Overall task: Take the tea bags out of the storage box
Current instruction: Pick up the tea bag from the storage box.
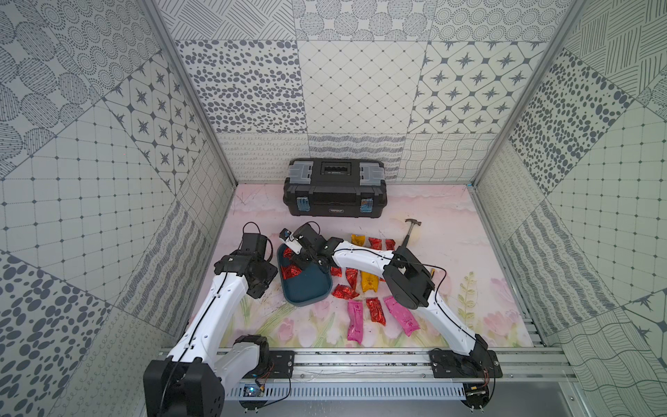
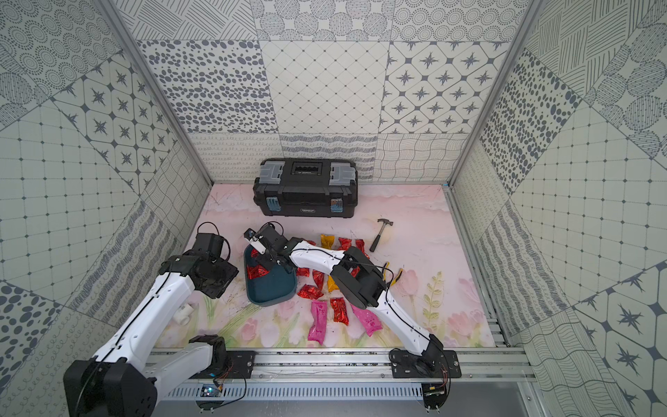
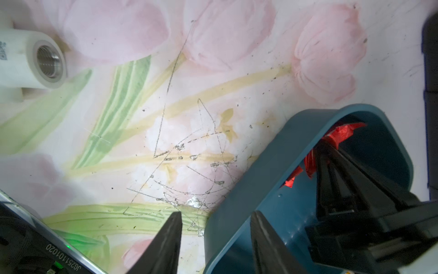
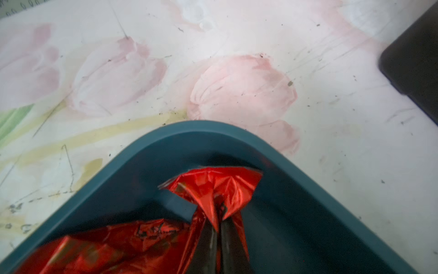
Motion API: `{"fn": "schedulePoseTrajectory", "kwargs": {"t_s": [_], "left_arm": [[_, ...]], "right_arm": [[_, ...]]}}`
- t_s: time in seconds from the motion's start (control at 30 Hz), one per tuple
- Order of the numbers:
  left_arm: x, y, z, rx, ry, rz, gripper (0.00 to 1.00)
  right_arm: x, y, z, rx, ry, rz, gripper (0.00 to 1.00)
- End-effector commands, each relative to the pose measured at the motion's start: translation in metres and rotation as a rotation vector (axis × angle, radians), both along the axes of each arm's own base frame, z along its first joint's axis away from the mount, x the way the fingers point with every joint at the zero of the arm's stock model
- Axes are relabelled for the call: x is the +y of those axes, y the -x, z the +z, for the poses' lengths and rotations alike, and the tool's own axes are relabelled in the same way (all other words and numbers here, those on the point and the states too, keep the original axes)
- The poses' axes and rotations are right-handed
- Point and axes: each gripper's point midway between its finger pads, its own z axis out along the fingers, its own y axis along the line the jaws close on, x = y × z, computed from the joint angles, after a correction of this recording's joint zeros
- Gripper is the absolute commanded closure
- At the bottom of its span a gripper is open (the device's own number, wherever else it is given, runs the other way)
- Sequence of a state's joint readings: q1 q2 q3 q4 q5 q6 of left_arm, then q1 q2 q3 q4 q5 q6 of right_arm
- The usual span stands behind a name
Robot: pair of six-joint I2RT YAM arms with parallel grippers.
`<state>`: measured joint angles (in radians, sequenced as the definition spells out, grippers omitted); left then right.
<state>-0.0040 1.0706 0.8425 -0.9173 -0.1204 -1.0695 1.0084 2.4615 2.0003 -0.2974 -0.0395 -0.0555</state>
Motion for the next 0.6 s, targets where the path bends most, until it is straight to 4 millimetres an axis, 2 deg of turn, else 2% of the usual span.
{"fn": "schedulePoseTrajectory", "kwargs": {"t_s": [0.0, 0.17, 0.3, 0.4, 0.47, 0.57], "left_arm": [[0.007, 0.001, 0.01, -0.007, -0.042, -0.02, 0.5], [0.001, -0.01, 0.02, -0.09, -0.032, -0.086, 0.5], [-0.008, -0.022, 0.024, -0.154, -0.01, -0.164, 0.5], [-0.013, -0.03, 0.027, -0.192, -0.01, -0.22, 0.49], [-0.014, -0.034, 0.029, -0.211, -0.018, -0.25, 0.49], [-0.014, -0.037, 0.028, -0.216, -0.032, -0.278, 0.49]], "right_arm": [[0.007, -0.001, 0.024, -0.021, -0.048, 0.001, 0.98], [0.0, 0.007, 0.08, -0.033, -0.142, -0.014, 1.0], [-0.023, 0.017, 0.118, -0.039, -0.211, -0.057, 1.0], [-0.054, 0.023, 0.131, -0.038, -0.218, -0.119, 1.0], [-0.083, 0.027, 0.126, -0.027, -0.195, -0.185, 1.0], [-0.137, 0.026, 0.127, -0.031, -0.175, -0.324, 1.0]]}}
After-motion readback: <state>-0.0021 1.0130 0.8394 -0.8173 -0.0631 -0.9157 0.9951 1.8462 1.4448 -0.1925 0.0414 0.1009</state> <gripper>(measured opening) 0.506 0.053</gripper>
